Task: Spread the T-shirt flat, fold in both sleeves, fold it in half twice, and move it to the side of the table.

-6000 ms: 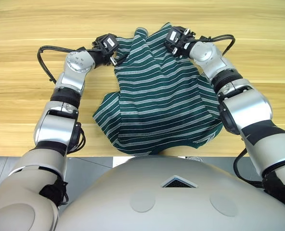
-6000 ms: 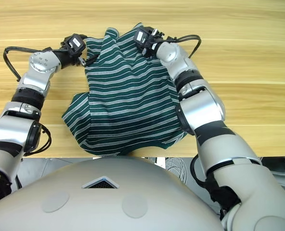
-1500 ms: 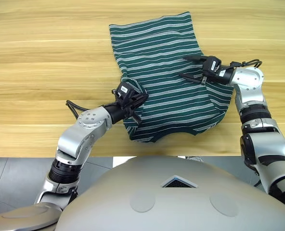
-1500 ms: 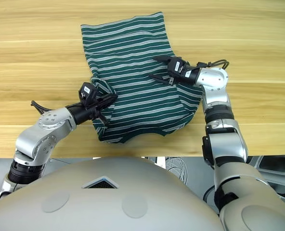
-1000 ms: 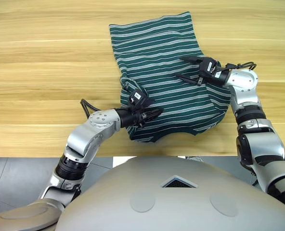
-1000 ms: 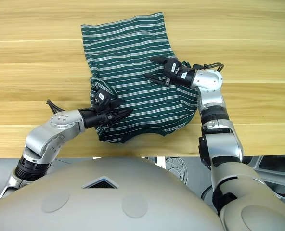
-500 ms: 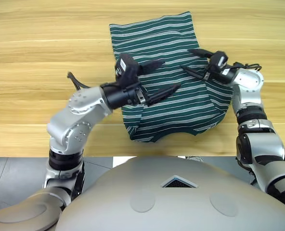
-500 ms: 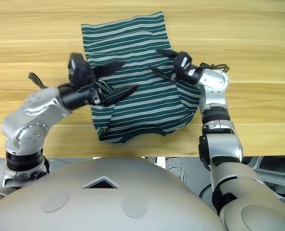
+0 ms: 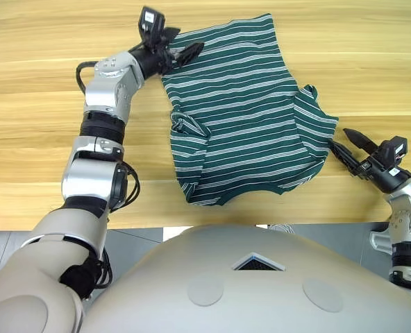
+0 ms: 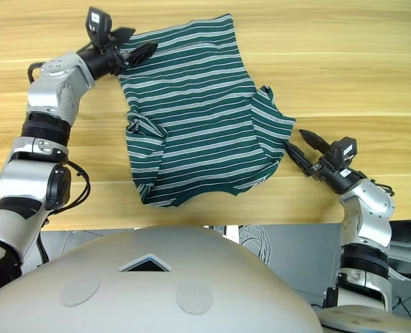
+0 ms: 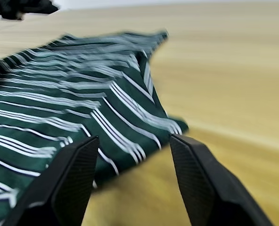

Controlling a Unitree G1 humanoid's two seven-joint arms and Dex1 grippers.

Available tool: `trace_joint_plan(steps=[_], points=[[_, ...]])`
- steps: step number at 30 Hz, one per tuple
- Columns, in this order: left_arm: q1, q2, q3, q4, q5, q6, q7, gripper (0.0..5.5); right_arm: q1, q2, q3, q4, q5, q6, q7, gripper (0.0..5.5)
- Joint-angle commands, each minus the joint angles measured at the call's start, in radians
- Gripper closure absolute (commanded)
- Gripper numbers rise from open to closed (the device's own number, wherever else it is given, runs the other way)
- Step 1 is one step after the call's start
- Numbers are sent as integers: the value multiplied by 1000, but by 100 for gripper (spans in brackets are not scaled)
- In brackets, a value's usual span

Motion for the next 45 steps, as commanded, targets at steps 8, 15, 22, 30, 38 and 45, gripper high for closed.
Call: trace_joint_plan(steps=[8, 15, 22, 30, 38, 45], points=[[-83, -31, 32, 337, 154, -196, -27, 143, -139, -13, 33, -88, -8, 411, -170, 273], [-75, -36, 60, 348, 180, -215, -42, 137, -161, 6, 41, -138, -14, 451, -199, 380], [-71, -40, 77, 347, 194, -218, -54, 137, -158, 14, 44, -172, -45, 428, -222, 508], [-70, -52, 93, 348, 210, -223, -56, 137, -139, 14, 76, -336, -47, 418, -212, 548], [-80, -72, 89, 364, 231, -229, -33, 137, -61, -13, 216, -532, -107, 377, -140, 548], [-88, -86, 90, 374, 250, -233, -22, 137, -106, -29, 376, -517, -294, 362, -188, 548]])
